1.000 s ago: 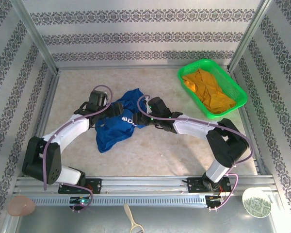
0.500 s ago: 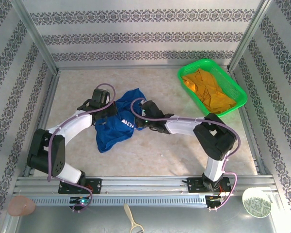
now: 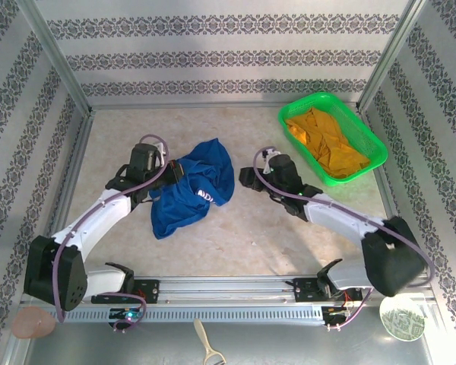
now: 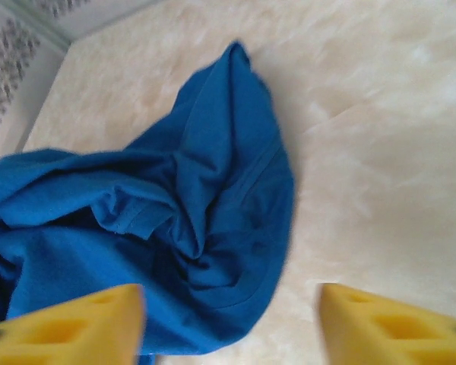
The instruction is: Fold the inside-out t-shirt
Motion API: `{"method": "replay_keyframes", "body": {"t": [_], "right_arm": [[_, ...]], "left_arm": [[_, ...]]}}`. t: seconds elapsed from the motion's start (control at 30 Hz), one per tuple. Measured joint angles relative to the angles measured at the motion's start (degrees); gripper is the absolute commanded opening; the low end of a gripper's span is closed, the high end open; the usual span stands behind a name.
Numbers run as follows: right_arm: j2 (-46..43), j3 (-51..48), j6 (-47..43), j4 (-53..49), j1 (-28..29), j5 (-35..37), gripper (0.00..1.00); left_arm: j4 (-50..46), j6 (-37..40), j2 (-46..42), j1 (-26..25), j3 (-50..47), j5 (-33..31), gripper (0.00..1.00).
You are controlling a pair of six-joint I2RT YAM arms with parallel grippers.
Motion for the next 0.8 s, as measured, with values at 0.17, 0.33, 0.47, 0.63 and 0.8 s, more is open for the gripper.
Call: {"method": "replay_keyframes", "body": {"t": [0.17, 0.33, 0.47, 0.63, 0.8], "right_arm": [[12.79, 9.01, 0.37, 0.96, 3.39, -4.28, 0.74], [22.49, 17.00, 2.38, 4.22, 5.35, -6.75, 0.73], [29.38, 22.01, 4.63, 6.62, 6.05, -8.57, 0.56], [32.44, 23.45, 7.02, 7.93, 5.55, -10.62, 0.00], [24.35, 19.71, 7.23, 7.10, 0.28, -12.76, 0.00]], "left_arm": [[-0.02, -1.31, -2.45, 0.00, -2.19, 0.72, 0.00], [0.00, -1.92, -4.13, 0.00, -2.25, 1.18, 0.00], [-0.02, -2.47, -4.28, 0.00, -2.25, 1.55, 0.00], [-0.02, -2.67, -4.28, 0.00, -2.23, 1.57, 0.00], [-0.57, -2.60, -4.26, 0.00, -1.29, 1.51, 0.00]]}}
